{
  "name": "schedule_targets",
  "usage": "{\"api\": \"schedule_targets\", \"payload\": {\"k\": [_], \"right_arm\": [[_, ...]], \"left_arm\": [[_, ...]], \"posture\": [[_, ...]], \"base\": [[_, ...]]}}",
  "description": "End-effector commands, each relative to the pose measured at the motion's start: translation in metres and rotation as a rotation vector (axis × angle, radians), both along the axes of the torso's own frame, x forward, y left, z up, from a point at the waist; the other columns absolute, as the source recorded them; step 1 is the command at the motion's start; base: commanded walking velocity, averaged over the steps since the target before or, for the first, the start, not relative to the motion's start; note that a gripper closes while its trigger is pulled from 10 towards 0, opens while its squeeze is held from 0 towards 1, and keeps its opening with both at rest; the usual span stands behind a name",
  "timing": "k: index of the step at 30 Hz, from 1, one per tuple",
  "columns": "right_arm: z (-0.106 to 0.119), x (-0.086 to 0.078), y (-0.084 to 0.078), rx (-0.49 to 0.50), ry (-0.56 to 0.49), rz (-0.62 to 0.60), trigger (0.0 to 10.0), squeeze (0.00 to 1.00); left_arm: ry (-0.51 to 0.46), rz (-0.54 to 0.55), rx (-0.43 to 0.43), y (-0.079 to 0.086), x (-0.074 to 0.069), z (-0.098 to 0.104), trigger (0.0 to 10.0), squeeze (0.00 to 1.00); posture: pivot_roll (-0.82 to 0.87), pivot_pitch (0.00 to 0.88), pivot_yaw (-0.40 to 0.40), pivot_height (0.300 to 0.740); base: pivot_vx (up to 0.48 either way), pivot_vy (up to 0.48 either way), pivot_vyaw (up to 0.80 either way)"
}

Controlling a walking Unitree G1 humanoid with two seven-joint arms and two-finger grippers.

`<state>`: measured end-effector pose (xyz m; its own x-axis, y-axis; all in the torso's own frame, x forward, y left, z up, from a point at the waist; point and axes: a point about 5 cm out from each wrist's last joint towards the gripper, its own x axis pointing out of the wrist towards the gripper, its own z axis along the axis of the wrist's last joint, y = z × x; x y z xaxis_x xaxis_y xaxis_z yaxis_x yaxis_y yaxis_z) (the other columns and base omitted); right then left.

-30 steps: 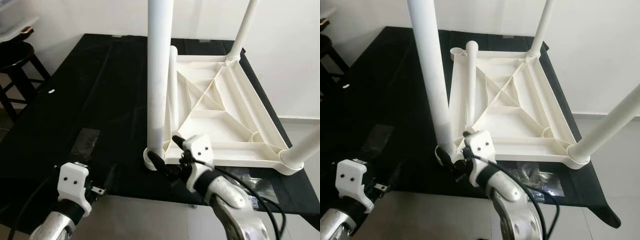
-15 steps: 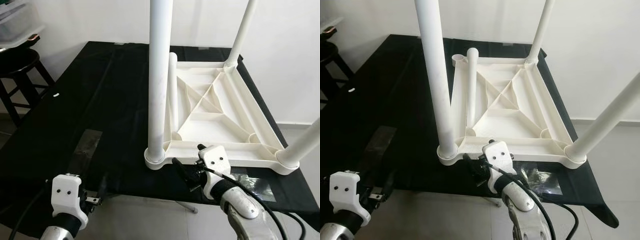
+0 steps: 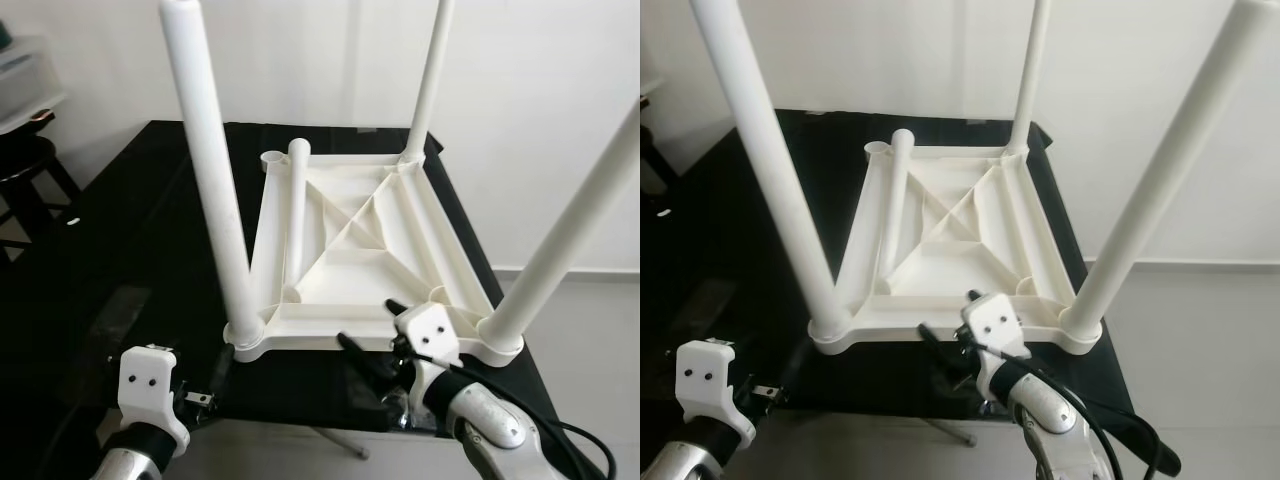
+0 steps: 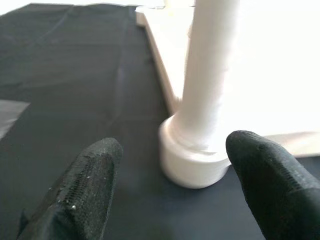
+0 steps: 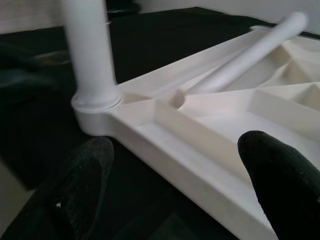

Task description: Building children table

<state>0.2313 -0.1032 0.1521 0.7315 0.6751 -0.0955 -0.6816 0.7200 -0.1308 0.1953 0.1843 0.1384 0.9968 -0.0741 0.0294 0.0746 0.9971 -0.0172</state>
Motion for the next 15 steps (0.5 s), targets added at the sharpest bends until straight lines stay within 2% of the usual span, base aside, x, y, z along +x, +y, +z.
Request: {"api": "schedule_targets", "payload": {"k": [1,6,12,15], "right_arm": [[0.003,-0.006,0.003,0.023,0.001,0.081,10.0,0.00],[0.004,-0.013,0.006,0.051,0.013,0.164,10.0,0.00],[0.003,-0.017,0.006,0.077,0.032,0.209,10.0,0.00],[0.004,-0.020,0.006,0.102,0.044,0.260,10.0,0.00]], "left_arm": [[0.020,-0.008,0.005,-0.001,-0.002,-0.004,10.0,0.00],[0.020,-0.018,0.006,-0.002,-0.004,-0.004,10.0,0.00],[0.022,-0.029,0.005,-0.002,-0.005,-0.004,10.0,0.00],[0.023,-0.039,0.005,-0.001,-0.006,-0.005,10.0,0.00]], "posture": [[-0.07,0.113,-0.026,0.740],[-0.07,0.110,-0.029,0.740],[-0.06,0.107,-0.028,0.740],[-0.06,0.106,-0.027,0.740]], "base": [[0.000,-0.480,0.00],[0.000,-0.480,0.00],[0.000,-0.480,0.80],[0.000,-0.480,0.00]]}}
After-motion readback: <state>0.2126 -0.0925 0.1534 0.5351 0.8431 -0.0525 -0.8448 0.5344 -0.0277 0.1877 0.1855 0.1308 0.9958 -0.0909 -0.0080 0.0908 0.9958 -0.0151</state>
